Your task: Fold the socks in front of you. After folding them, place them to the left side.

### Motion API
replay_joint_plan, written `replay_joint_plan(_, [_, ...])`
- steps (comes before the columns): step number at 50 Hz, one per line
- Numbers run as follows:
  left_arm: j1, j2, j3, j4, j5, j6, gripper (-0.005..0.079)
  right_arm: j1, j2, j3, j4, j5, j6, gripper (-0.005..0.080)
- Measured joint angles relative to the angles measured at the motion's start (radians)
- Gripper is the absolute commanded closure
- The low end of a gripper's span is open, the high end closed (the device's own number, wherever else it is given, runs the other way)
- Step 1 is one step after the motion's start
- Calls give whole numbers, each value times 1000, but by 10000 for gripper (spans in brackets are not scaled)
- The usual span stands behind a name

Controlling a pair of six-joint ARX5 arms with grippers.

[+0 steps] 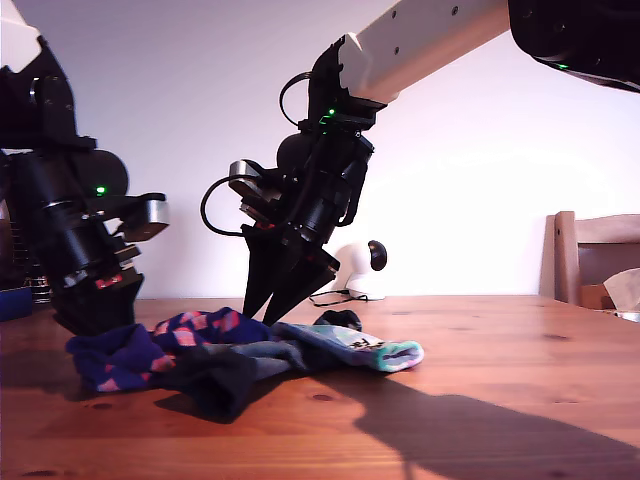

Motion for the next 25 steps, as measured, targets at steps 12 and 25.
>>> replay_joint_plan(12, [4,-3,0,1,-10,22,764,12,-5,0,26,-3,-45,469])
replay_joint_plan(25, [0,-4,0,0,-12,25,764,35,-5,0,84,-3,-46,467])
